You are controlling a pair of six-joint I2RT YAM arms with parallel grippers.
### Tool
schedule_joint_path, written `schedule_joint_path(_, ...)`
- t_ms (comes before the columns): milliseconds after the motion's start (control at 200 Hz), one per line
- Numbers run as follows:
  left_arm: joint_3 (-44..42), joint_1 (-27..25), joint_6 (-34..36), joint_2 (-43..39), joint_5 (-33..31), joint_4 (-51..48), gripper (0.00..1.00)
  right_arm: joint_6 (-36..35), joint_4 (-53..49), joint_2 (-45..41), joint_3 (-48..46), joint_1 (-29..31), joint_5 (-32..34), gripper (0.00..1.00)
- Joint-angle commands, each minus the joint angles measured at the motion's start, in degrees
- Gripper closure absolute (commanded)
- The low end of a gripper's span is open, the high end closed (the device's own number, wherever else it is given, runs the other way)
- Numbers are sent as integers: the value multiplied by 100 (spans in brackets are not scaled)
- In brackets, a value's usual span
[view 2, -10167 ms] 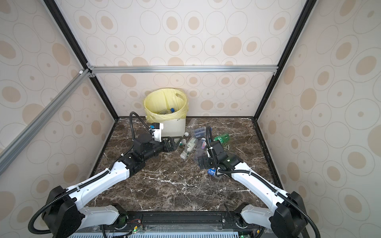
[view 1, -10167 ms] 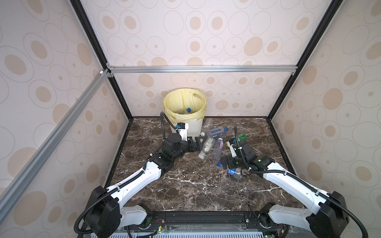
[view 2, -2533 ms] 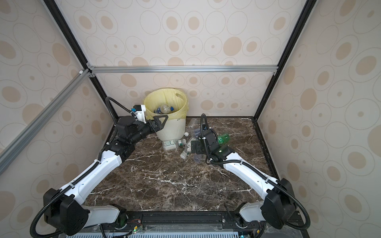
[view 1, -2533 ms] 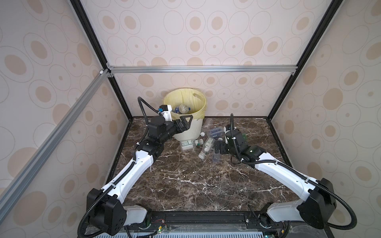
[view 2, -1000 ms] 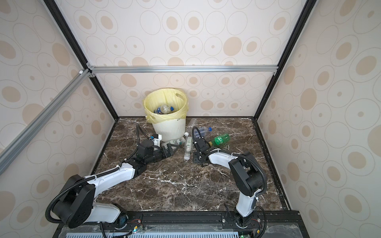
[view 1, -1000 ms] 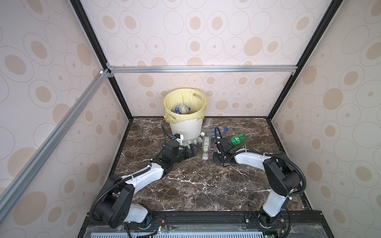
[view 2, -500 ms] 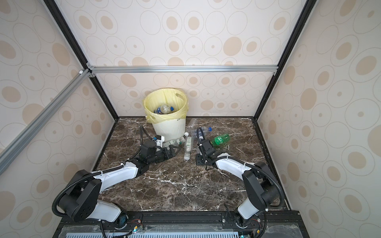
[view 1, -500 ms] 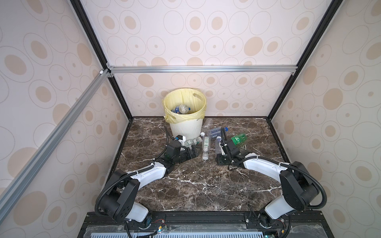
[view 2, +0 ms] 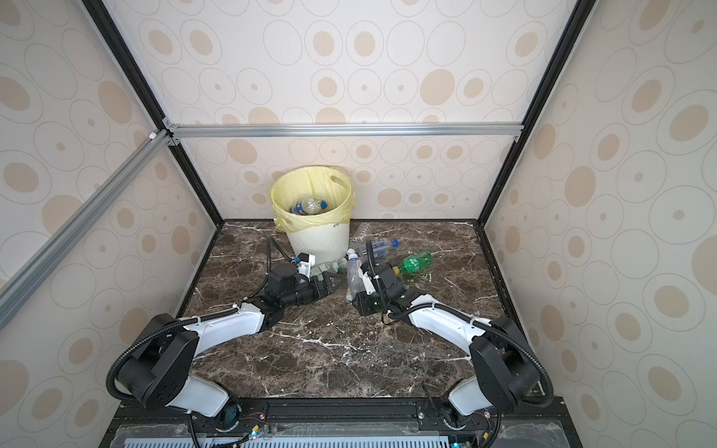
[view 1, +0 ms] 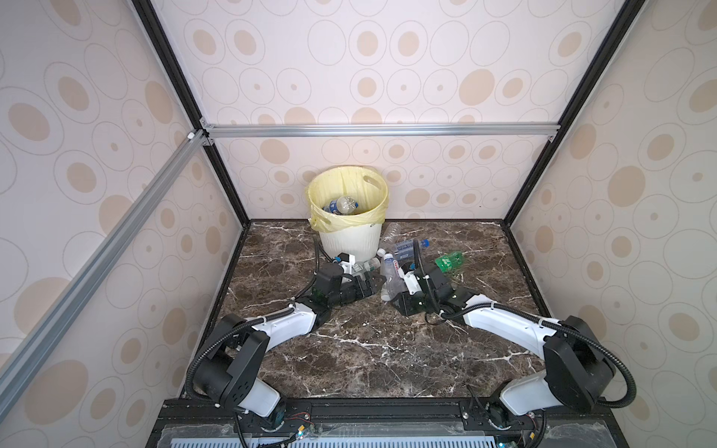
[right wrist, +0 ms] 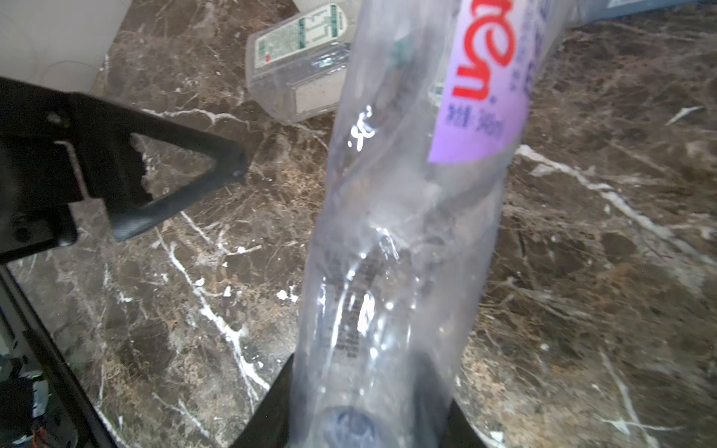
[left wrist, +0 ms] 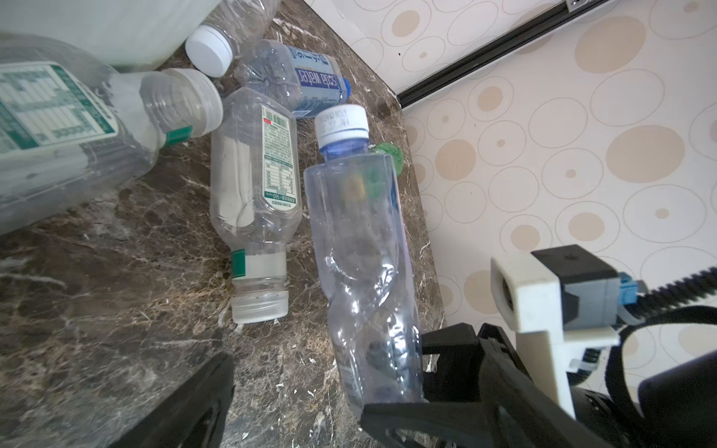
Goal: Throw the plastic bottles in the bin
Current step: 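Lift the Ganten bottle with the right gripper toward the left gripper, then pass the Ganten bottle from the right gripper into the left gripper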
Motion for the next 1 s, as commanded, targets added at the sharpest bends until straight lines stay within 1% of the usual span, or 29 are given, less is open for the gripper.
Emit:
schedule_joint_path(0, 233, -48, -154, 34, 84, 276, 4, -112, 309, -230, -101, 141, -214, 60)
schedule_joint_path(170, 300, -46, -309, 81, 20, 464, 8, -103, 494, -371, -170, 215, -368, 60)
schedule_joint_path(290, 292, -44, -442, 145, 53, 820, 11, -109, 613, -502, -243, 239, -470, 60)
schedule_joint_path(410, 398, -39, -505, 273, 88, 870, 14, -111, 712, -626, -328, 265, -543, 60)
schedule_joint_path(630, 451, -46, -585, 341, 82, 1048, 17, -127, 792, -649, -380, 321, -679, 60)
schedule_joint_path(805, 466, -47, -612, 350, 71, 1115, 26, -141, 834, -589, -368, 381, -727, 60)
schedule_joint_path(995, 424, -47, -655, 366, 85, 1202, 33, -157, 847, -561, -337, 403, -739, 60)
